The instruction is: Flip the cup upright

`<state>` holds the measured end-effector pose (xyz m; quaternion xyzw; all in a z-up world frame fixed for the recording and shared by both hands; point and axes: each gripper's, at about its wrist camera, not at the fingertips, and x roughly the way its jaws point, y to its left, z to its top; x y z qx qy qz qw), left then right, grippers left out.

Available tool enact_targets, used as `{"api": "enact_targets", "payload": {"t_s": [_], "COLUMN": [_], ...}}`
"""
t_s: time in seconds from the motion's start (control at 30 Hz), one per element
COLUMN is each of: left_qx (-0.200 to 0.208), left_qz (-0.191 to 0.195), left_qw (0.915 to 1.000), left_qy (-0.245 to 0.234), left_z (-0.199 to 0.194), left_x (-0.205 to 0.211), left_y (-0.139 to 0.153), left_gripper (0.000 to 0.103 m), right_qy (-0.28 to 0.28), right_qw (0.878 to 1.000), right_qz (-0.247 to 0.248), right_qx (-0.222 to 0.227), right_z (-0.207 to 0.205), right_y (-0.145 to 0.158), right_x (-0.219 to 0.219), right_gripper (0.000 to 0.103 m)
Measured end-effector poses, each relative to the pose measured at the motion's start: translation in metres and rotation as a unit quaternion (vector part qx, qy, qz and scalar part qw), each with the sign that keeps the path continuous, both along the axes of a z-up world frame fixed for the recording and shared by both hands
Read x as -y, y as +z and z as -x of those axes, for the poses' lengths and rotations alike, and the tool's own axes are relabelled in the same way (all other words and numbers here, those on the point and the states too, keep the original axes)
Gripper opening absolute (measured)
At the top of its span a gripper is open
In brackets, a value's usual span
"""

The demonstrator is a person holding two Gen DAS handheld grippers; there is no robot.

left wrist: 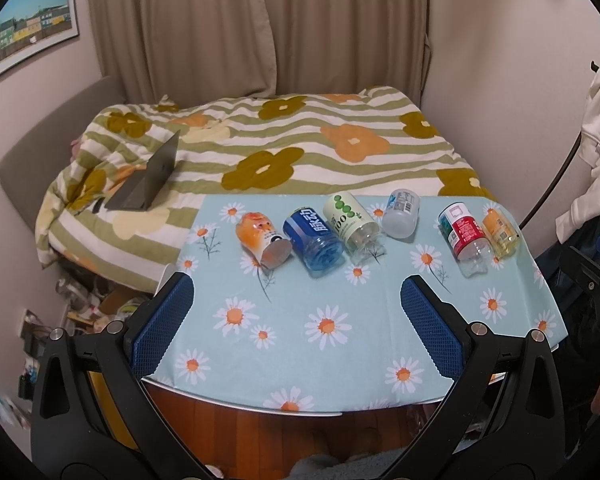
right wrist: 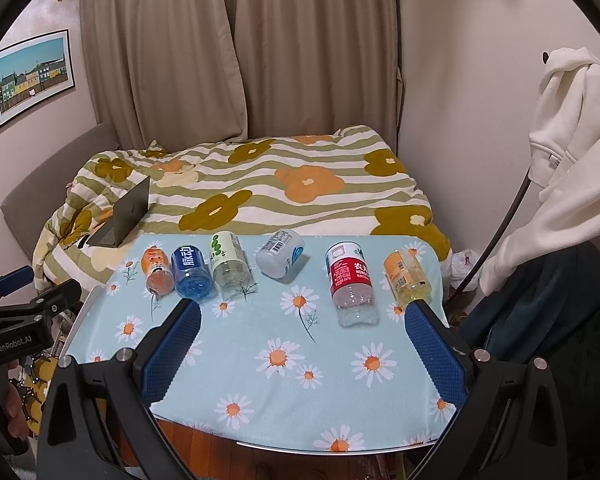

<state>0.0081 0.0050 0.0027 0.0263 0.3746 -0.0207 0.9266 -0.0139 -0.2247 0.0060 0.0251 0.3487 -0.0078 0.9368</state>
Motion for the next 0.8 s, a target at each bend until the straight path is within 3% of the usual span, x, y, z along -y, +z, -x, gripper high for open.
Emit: {"api": "enact_targets", "payload": {"t_s": [0.63, 0.8], "left_qx": [0.0, -0.001], "left_qz": [0.0, 0.0], "left_qw": [1.0, 1.0], "left_qy": [0.001, -0.008], "left_z": [-0.005, -0.013], "left_x": [0.0, 0.006], "left_y": [0.002, 0.008], "left_gripper": [0.103, 0.103], "right_qy": [0.001, 0.009], "right_qw": [1.0, 1.0], "right_qz": [-0.003, -0.029], "right_qx": [0.003, -0.004], "right_z": [-0.004, -0.013], "right_y": [0.007, 0.012], "right_x": [-0.001, 0.009], "right_gripper": [0.102, 0.102]}}
